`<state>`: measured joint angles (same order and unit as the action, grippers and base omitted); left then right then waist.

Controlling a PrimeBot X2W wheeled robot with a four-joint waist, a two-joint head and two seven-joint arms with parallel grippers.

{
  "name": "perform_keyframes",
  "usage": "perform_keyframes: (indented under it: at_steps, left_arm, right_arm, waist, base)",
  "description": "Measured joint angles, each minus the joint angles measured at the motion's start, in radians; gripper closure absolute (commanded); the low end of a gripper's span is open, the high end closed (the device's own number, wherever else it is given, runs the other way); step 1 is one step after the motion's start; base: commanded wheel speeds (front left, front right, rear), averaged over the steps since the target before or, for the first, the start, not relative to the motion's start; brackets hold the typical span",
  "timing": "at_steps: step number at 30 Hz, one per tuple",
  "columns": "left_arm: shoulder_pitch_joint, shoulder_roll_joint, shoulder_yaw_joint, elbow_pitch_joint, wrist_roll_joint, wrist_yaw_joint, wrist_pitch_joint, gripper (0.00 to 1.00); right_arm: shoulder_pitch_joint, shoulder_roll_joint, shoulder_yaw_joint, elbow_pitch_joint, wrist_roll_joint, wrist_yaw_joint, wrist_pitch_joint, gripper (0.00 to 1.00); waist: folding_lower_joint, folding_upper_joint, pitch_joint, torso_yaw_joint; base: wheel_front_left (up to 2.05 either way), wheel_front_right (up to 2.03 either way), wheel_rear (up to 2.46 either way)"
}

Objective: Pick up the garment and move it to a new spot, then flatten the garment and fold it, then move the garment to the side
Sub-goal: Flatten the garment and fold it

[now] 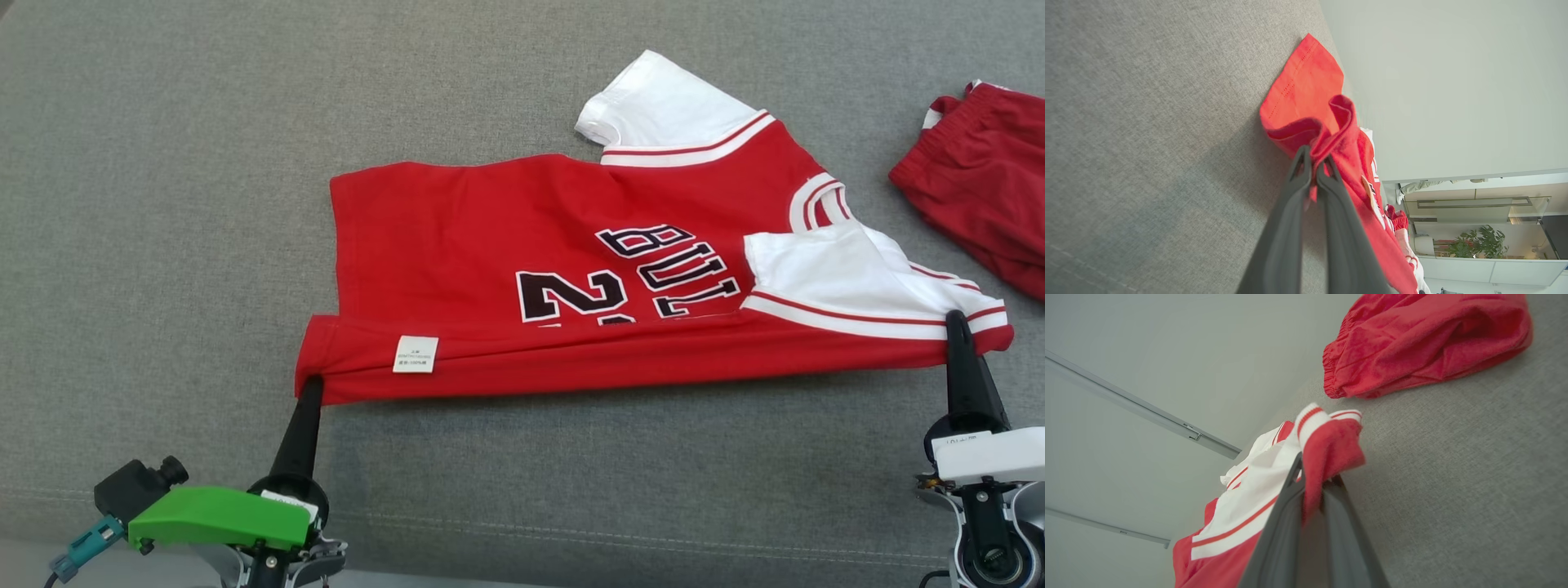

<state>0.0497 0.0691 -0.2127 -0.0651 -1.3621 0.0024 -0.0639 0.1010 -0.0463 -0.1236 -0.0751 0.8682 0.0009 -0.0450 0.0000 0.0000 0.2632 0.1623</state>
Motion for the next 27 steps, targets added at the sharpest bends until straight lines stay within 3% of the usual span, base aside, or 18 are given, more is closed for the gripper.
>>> perform_keyframes:
  at_steps: [6, 15, 27]
  left_arm:
    - [0.022, 0.002, -0.004, -0.008, 0.000, 0.024, 0.001, 1.00]
    - [0.054, 0.008, -0.019, -0.010, 0.003, 0.043, 0.010, 1.00]
    - [0.061, 0.033, -0.030, 0.009, 0.028, 0.061, 0.015, 1.00]
  right_arm:
    - [0.026, 0.000, 0.008, -0.007, 0.003, -0.004, 0.002, 1.00]
    - [0.144, 0.006, 0.014, 0.002, 0.003, -0.038, 0.012, 1.00]
    - [0.196, 0.012, 0.029, 0.017, 0.003, -0.038, 0.010, 1.00]
  waist:
    - [0.0000, 0.0000, 0.000, -0.001]
    - [0.0000, 0.0000, 0.037, 0.010]
    - [0.0000, 0.0000, 0.050, 0.017]
  base:
    - [0.00, 0.00, 0.00]
    - [0.00, 0.00, 0.00]
    - [0.00, 0.00, 0.00]
